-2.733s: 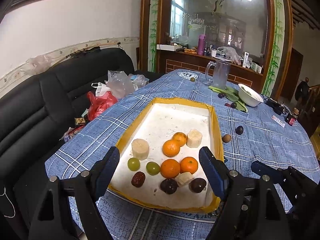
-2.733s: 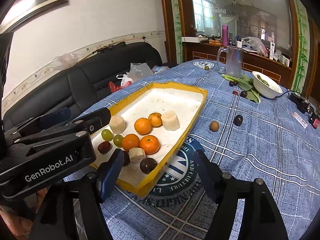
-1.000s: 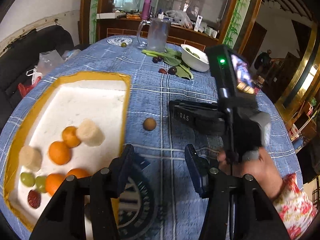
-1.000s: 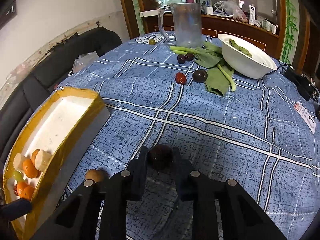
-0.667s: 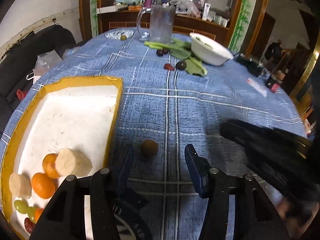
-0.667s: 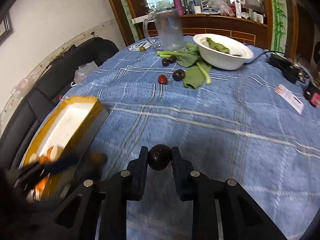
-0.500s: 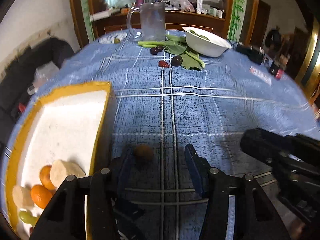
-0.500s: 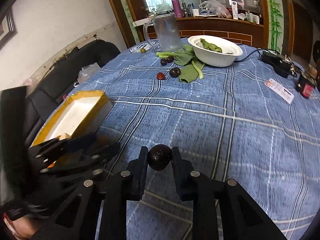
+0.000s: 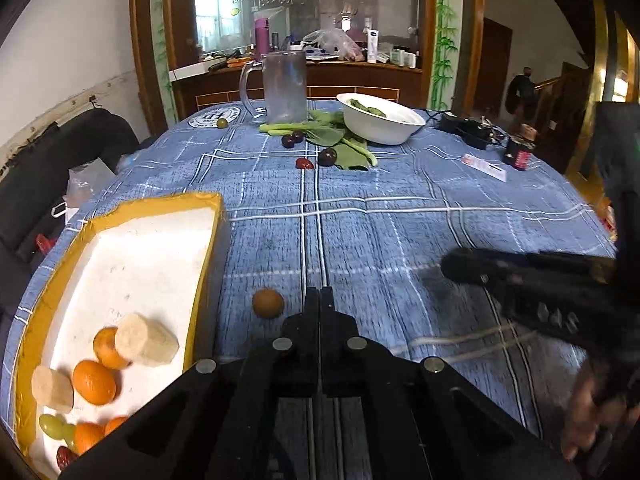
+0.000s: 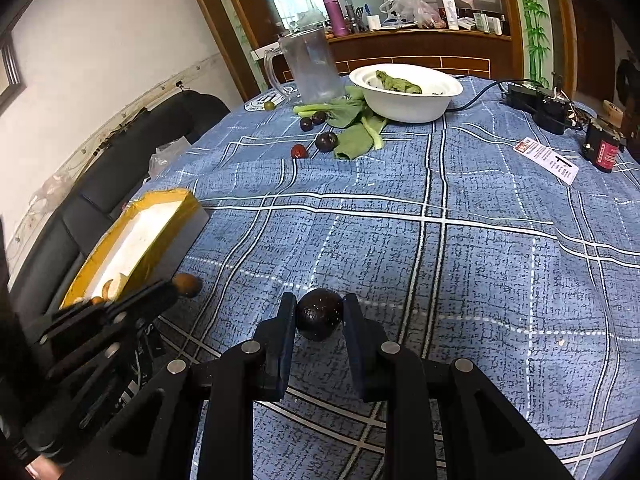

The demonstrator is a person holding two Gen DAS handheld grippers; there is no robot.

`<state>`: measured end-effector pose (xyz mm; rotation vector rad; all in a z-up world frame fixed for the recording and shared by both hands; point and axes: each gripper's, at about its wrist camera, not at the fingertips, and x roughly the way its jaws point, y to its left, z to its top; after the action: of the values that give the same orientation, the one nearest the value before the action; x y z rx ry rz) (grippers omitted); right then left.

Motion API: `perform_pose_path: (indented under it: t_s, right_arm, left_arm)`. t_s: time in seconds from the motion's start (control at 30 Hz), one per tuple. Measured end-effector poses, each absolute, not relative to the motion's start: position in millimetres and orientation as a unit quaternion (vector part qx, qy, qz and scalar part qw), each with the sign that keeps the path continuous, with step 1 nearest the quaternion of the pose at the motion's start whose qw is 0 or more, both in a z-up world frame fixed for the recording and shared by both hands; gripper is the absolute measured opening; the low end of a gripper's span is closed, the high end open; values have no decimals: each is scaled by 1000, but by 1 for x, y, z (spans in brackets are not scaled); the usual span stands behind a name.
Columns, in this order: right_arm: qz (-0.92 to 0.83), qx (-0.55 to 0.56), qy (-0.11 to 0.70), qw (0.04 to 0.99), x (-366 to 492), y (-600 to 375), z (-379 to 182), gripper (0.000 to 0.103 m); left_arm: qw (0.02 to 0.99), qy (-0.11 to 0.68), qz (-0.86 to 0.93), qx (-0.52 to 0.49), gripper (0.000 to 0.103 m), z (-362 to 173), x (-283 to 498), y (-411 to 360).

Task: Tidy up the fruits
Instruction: 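Grasp the brown round fruit with the left tool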

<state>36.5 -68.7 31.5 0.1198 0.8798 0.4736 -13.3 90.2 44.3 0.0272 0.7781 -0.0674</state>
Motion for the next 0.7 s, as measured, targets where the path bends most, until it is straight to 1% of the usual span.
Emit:
perform_pose_path:
  t_s: [0.1, 0.17, 0.23, 0.33, 0.4, 0.47, 0.5, 0.6, 0.7]
  right_arm:
    - [226, 58, 421, 876, 37, -70, 32, 25]
    - [227, 56, 420, 877, 36, -69, 33, 25]
    - [228, 55, 419, 877, 35, -69, 33, 26]
    - [229, 53, 423, 875, 36, -67, 32, 26]
    - [230, 54, 424, 874, 36, -66, 31, 26]
    - [231, 53, 424, 874, 36, -66, 31, 26]
    - [231, 53, 423, 874, 36, -66, 31, 26]
    - [233, 55, 423, 874, 36, -66, 31, 26]
    - [234, 57, 425, 873, 36, -66, 30, 26]
  left_arm:
    - [919, 393, -22, 17, 0, 37, -10, 91]
    - [914, 404, -22, -5, 0, 32, -5, 95]
    - [910, 413, -25, -14, 2, 28, -1, 96]
    - [908, 418, -14, 4, 7, 22, 6, 91]
    - [907, 420, -2, 9, 13, 20, 8, 90]
    - [909, 417, 6, 7, 15, 20, 8, 91]
    - [910, 414, 10, 9, 20, 21, 8, 92]
    - [908, 417, 27, 21, 22, 20, 11, 91]
    - [907, 418, 39, 38, 29, 17, 17, 86]
